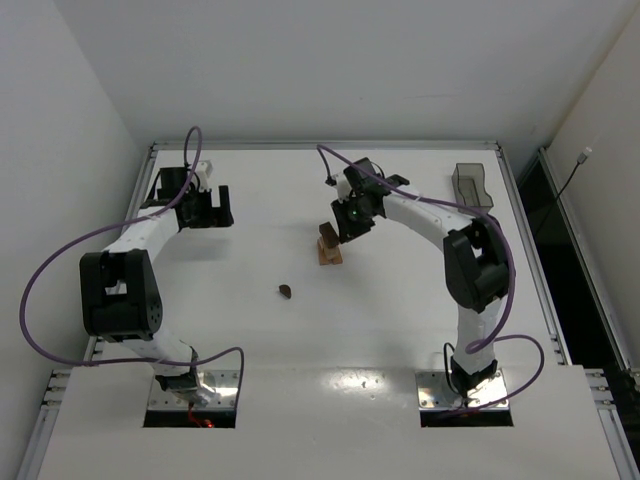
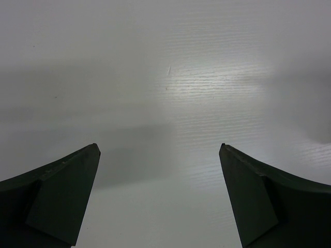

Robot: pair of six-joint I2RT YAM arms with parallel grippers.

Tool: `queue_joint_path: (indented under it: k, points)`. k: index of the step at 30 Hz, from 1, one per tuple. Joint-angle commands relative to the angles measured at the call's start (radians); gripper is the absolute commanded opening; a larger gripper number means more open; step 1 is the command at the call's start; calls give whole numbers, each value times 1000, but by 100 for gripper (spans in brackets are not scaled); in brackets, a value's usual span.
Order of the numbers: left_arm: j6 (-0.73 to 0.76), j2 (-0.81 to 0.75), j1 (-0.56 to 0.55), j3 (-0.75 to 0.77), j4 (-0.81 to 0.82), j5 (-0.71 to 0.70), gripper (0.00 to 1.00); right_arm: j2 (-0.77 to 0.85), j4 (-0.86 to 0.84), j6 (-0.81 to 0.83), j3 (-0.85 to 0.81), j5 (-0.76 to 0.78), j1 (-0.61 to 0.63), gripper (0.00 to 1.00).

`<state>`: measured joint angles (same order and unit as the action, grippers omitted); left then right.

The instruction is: Build the wood block tower

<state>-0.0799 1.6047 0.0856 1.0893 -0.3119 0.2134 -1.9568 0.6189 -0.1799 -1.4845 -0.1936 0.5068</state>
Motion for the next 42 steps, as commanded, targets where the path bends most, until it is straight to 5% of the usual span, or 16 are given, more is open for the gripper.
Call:
queue_joint_path:
  k: [1,37,42]
  points:
    - [-6,1,-4,34,28,14,100,42,-11,5,-22,-24,9,16]
    - [-6,1,-4,43,19,14,100,62,-21,14,6,-46,18,18]
    - [-6,1,-4,43,19,14,100,101,-41,-6,52,25,9,13]
